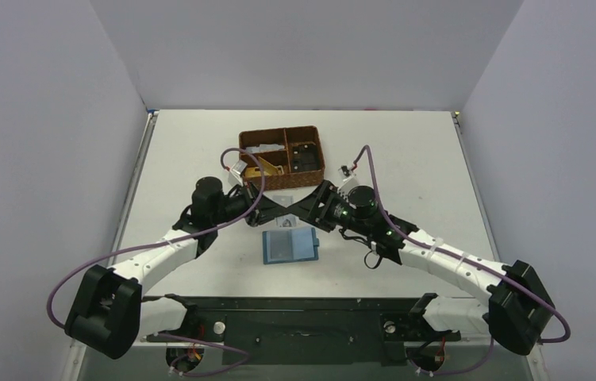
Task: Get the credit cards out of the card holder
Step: Place the credit card in the storage box.
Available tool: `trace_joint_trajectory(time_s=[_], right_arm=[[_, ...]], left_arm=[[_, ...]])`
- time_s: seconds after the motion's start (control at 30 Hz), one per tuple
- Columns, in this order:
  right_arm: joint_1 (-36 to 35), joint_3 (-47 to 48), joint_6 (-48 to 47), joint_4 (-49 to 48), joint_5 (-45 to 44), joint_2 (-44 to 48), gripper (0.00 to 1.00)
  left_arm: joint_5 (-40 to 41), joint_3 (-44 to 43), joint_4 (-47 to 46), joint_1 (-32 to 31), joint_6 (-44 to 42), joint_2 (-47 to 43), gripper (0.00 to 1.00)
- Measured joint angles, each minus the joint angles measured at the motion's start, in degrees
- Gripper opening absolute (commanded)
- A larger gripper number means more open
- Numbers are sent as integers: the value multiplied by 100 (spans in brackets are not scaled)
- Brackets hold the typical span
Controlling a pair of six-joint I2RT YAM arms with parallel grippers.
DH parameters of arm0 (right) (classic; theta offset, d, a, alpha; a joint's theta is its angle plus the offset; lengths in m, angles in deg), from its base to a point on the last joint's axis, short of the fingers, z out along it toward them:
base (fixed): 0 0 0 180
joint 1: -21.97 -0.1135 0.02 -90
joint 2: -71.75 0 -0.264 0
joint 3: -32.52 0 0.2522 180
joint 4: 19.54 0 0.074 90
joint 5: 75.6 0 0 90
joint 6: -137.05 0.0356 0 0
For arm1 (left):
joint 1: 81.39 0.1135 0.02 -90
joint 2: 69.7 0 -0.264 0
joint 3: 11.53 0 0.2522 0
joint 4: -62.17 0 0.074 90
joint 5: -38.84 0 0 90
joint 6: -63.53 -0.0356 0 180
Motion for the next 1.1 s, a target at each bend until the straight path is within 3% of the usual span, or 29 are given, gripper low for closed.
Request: trace_joint_trajectory(time_s=[0.37,0.7,0.93,1.1], right_arm=[[-96,249,-588,1585,-1333,632,69],[-50,389,-918,2527,-2455,1014,71],[118,1121,-1296,3038,-2859,817,73],[459,1963,-1631,3504,-2667,157,73]], left_arm=[[238,-118,723,2,-352,-87,0],[1180,-1504,2354,96,-1126,0,0],[2415,-2828,3056,332,-1412,898,0],[2920,-3480,3123,560,-1320,1943,0]])
